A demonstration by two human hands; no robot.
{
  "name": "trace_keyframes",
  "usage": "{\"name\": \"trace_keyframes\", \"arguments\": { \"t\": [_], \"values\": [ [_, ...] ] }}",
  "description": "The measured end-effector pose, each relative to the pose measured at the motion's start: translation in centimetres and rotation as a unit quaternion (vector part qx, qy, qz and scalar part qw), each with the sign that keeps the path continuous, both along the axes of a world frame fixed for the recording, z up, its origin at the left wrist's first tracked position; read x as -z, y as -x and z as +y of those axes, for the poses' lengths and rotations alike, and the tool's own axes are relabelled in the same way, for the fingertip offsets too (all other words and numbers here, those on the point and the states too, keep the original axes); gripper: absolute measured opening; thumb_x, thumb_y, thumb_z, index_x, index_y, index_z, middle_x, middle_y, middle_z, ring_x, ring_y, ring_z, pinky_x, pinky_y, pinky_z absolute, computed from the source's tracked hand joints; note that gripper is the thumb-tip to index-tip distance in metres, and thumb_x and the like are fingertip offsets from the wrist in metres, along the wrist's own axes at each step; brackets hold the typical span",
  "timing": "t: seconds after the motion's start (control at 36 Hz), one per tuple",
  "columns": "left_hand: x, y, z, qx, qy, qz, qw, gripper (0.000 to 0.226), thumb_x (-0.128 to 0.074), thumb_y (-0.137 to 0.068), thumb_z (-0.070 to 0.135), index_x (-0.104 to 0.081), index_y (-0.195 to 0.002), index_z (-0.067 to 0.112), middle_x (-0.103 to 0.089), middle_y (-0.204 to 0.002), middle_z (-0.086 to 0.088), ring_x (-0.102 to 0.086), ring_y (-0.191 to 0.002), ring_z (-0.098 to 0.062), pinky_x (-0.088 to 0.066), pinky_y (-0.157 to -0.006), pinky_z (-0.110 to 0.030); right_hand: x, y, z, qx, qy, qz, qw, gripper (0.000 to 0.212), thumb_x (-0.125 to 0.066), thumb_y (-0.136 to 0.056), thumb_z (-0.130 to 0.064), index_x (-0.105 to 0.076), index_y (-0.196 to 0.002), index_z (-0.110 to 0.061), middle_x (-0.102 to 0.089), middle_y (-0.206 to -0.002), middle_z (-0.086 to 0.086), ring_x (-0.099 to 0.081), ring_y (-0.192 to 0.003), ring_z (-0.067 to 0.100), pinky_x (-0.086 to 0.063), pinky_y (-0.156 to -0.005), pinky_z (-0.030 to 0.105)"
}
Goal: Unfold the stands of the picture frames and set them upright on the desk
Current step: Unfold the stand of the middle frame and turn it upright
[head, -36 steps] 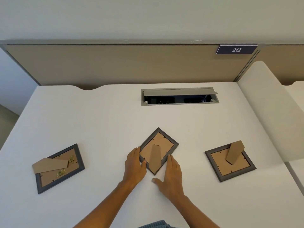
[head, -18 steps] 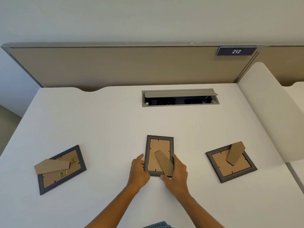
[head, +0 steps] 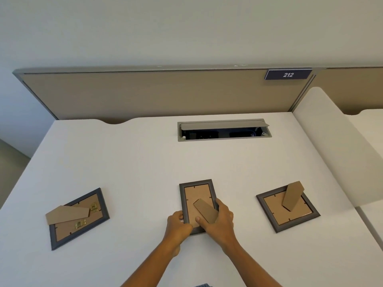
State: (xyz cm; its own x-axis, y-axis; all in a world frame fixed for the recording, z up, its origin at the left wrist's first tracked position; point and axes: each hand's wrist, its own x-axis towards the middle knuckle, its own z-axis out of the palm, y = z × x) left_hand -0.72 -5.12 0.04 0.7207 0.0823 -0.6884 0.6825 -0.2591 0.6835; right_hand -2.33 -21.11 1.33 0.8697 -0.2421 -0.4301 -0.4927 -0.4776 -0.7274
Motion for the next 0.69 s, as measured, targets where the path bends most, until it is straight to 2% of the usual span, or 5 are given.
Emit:
{"name": "trace_keyframes", "arguments": {
  "t": [0.08, 0.22, 0.42, 0.61, 0.69],
  "values": [
    [-0.6, 0.5, 0.0, -0.004, 0.013, -0.007, 1.000, 0.074, -0.075, -0.080, -0.001, -0.048, -0.146, 0.016, -0.059, -0.129, -0.001, -0.057, -0.112, -0.019, -0.056, -0.086, -0.029, -0.1, 0.1, 0.1, -0.003, 0.001, -0.004, 1.000, 0.122, -0.090, -0.072, -0.070, -0.030, -0.169, -0.026, -0.043, -0.167, -0.002, -0.032, -0.156, 0.024, -0.041, -0.125, 0.052],
    [-1.7, 1.3, 0.0, -0.030, 0.042, -0.051, 0.997, 0.058, -0.080, -0.084, 0.004, -0.052, -0.132, 0.023, -0.065, -0.123, 0.000, -0.064, -0.101, -0.011, -0.055, -0.067, -0.017, -0.6, 0.0, 0.3, -0.012, -0.009, 0.006, 1.000, 0.131, -0.080, -0.060, -0.090, -0.034, -0.166, -0.030, -0.041, -0.167, -0.003, -0.034, -0.155, 0.025, -0.043, -0.123, 0.052],
    [-3.9, 2.1, -1.5, -0.009, 0.032, -0.111, 0.993, 0.042, -0.078, -0.091, 0.033, -0.052, -0.123, 0.032, -0.063, -0.119, 0.009, -0.064, -0.105, -0.015, -0.058, -0.081, -0.022, -2.3, -0.3, 0.9, 0.028, -0.144, 0.039, 0.988, 0.154, -0.073, -0.035, -0.106, -0.040, -0.164, -0.030, -0.046, -0.164, 0.001, -0.044, -0.152, 0.029, -0.051, -0.119, 0.053],
    [-6.9, 3.3, -3.3, 0.003, 0.046, -0.176, 0.983, 0.039, -0.081, -0.087, 0.033, -0.060, -0.120, 0.032, -0.069, -0.112, 0.013, -0.069, -0.098, -0.010, -0.054, -0.062, -0.007, -4.4, -0.1, 0.5, 0.045, -0.302, 0.064, 0.950, 0.103, -0.082, -0.059, -0.094, -0.060, -0.144, -0.041, -0.084, -0.121, -0.001, -0.084, -0.105, 0.019, -0.068, -0.080, 0.036],
    [-8.6, 3.9, -3.8, 0.004, 0.057, -0.212, 0.976, 0.041, -0.084, -0.084, 0.031, -0.063, -0.120, 0.030, -0.070, -0.113, 0.010, -0.070, -0.101, -0.013, -0.061, -0.076, -0.016, -5.1, 0.0, -0.1, 0.035, -0.355, 0.053, 0.933, 0.078, -0.077, -0.077, -0.086, -0.071, -0.136, -0.035, -0.085, -0.111, 0.003, -0.084, -0.105, 0.024, -0.063, -0.090, 0.044]
  ]
}}
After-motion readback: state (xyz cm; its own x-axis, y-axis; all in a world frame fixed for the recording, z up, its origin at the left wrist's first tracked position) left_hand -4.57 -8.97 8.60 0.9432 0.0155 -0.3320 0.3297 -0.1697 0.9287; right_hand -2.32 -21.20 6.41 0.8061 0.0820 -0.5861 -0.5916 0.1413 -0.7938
